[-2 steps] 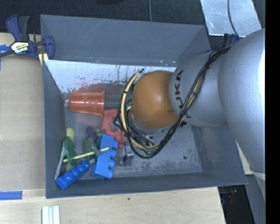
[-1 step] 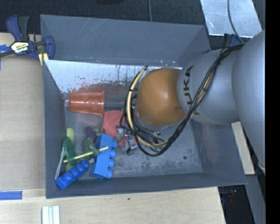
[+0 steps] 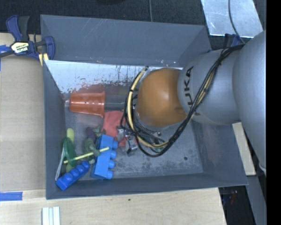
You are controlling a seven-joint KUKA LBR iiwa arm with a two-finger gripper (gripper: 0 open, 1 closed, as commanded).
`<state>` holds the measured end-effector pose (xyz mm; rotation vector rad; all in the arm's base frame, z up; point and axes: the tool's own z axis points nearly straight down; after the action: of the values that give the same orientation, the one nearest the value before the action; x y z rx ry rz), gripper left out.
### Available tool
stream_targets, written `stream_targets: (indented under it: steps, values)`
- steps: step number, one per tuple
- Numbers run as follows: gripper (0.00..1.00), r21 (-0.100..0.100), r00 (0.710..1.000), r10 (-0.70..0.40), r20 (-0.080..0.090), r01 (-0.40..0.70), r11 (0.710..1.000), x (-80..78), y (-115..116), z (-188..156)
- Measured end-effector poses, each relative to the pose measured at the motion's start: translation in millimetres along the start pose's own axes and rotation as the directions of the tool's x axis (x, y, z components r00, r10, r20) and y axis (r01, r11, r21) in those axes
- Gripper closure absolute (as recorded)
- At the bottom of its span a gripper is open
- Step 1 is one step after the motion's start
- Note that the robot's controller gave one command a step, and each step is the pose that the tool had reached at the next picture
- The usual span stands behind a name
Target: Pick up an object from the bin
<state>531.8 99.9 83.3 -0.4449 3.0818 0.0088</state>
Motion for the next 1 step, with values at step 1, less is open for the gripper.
stream_targets:
  steps: [1]
  values:
    - [1.00, -0.002, 0.999, -0.044, 0.008, 0.044, 0.999, -12.6, -21.2, 9.1]
